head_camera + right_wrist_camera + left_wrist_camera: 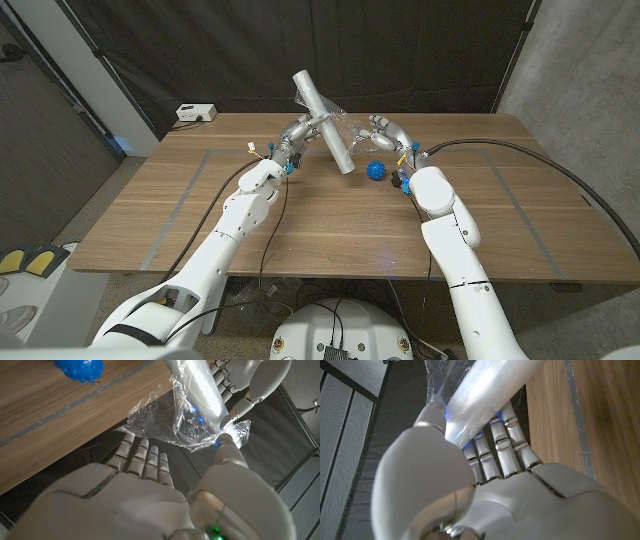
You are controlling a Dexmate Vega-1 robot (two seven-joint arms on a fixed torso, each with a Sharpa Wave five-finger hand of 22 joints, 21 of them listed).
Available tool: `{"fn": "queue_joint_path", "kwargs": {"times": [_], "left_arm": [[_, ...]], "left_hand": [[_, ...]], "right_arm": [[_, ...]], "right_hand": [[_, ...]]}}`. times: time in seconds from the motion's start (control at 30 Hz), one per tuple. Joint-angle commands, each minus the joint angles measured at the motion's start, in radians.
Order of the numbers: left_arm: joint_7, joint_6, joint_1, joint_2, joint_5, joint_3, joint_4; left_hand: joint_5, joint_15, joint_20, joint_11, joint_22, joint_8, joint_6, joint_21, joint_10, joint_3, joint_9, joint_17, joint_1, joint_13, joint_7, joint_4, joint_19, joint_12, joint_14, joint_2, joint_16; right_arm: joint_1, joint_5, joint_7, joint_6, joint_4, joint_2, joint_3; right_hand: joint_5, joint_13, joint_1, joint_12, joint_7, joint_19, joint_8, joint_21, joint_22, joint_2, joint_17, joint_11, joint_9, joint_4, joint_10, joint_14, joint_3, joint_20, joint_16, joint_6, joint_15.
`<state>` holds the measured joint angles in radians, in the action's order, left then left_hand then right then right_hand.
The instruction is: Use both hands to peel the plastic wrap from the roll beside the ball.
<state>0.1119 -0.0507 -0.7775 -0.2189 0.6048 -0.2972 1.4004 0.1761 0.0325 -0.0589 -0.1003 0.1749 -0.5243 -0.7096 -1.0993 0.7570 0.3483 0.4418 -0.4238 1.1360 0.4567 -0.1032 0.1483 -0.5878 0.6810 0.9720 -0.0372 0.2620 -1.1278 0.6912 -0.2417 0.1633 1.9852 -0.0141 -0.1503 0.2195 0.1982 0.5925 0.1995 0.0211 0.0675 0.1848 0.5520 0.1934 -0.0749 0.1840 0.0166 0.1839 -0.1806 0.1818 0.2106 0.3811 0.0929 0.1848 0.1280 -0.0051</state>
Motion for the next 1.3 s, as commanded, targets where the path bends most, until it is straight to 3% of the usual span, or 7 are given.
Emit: {"fn": "queue_joint_path", "kwargs": {"times": [0.03,0.17,0.47,0.73,0.9,1.07,1.3], "left_arm": [[0.039,0.027,0.023,-0.015,0.015,-0.028,-0.013],[0.040,0.029,0.028,-0.014,0.014,-0.036,-0.021],[0.051,0.039,0.034,-0.005,0.032,-0.046,-0.029],[0.084,0.044,0.048,0.019,0.074,-0.054,-0.055],[0.105,0.052,0.058,0.032,0.097,-0.064,-0.073],[0.132,0.065,0.071,0.038,0.120,-0.073,-0.094],[0.138,0.083,0.077,0.033,0.133,-0.084,-0.104]], "left_hand": [[0.004,0.188,-0.072,-0.043,0.003,-0.070,-0.134,-0.008,0.049,0.078,0.005,0.000,0.075,0.219,0.115,-0.039,-0.010,0.060,0.123,-0.089,-0.002],[0.003,0.187,-0.072,-0.041,0.003,-0.070,-0.134,-0.008,0.049,0.080,0.004,0.001,0.072,0.221,0.115,-0.040,-0.010,0.061,0.123,-0.088,-0.005],[0.003,0.187,-0.073,-0.044,0.003,-0.070,-0.134,-0.008,0.047,0.085,0.004,0.004,0.069,0.219,0.113,-0.039,-0.011,0.059,0.127,-0.087,-0.011],[0.002,0.186,-0.072,-0.044,0.002,-0.068,-0.135,-0.007,0.049,0.091,0.001,0.022,0.064,0.216,0.112,-0.041,-0.014,0.059,0.114,-0.086,-0.032],[0.002,0.185,-0.073,-0.047,0.001,-0.067,-0.134,-0.004,0.049,0.096,0.000,0.037,0.060,0.215,0.110,-0.041,-0.016,0.059,0.106,-0.084,-0.045],[0.002,0.184,-0.073,-0.047,0.001,-0.066,-0.134,-0.002,0.048,0.099,-0.002,0.045,0.056,0.214,0.110,-0.042,-0.017,0.059,0.104,-0.083,-0.051],[0.002,0.184,-0.074,-0.050,0.000,-0.067,-0.136,0.001,0.051,0.104,-0.003,0.055,0.054,0.209,0.109,-0.042,-0.017,0.057,0.105,-0.082,-0.056]], "right_arm": [[0.023,0.124,0.001,0.112,0.044,0.022,-0.068],[0.029,0.148,0.013,0.126,0.048,0.025,-0.087],[0.044,0.200,0.055,0.134,0.041,0.031,-0.124],[0.060,0.216,0.026,0.161,0.041,0.040,-0.138],[0.053,0.229,0.047,0.157,0.050,0.044,-0.144],[0.043,0.237,0.100,0.138,0.049,0.041,-0.147],[0.035,0.245,0.173,0.110,0.036,0.031,-0.148]], "right_hand": [[0.010,0.004,0.016,-0.003,-0.003,-0.005,-0.001,-0.004,0.004,-0.001,0.005,0.000,0.006,0.009,-0.018,-0.011,-0.002,-0.001,-0.002,-0.010,0.008],[0.013,0.004,0.028,0.006,-0.004,-0.004,0.007,-0.005,0.005,0.002,0.006,-0.001,0.006,0.013,-0.007,0.000,-0.003,0.008,0.007,0.002,0.010],[0.030,0.004,0.073,0.058,-0.026,0.088,0.041,0.030,0.013,0.013,0.017,-0.021,0.005,0.028,0.114,0.138,-0.013,-0.015,0.054,0.117,-0.059],[0.036,0.004,0.076,0.068,-0.035,0.105,0.042,0.040,0.015,0.015,0.026,-0.033,0.005,0.034,0.144,0.180,-0.016,-0.021,0.068,0.137,-0.078],[0.043,0.007,0.084,0.087,-0.040,0.138,0.050,0.061,0.022,0.027,0.049,-0.045,0.004,0.040,0.193,0.258,-0.025,-0.023,0.104,0.178,-0.116],[0.052,0.025,0.127,0.148,-0.063,0.196,0.078,0.110,0.037,0.043,0.117,-0.062,0.005,0.035,0.342,0.400,-0.051,-0.055,0.201,0.302,-0.190],[0.052,0.068,0.254,0.228,-0.099,0.250,0.102,0.184,0.059,0.073,0.257,-0.112,0.007,0.016,0.558,0.549,-0.080,-0.090,0.390,0.482,-0.223]]}}
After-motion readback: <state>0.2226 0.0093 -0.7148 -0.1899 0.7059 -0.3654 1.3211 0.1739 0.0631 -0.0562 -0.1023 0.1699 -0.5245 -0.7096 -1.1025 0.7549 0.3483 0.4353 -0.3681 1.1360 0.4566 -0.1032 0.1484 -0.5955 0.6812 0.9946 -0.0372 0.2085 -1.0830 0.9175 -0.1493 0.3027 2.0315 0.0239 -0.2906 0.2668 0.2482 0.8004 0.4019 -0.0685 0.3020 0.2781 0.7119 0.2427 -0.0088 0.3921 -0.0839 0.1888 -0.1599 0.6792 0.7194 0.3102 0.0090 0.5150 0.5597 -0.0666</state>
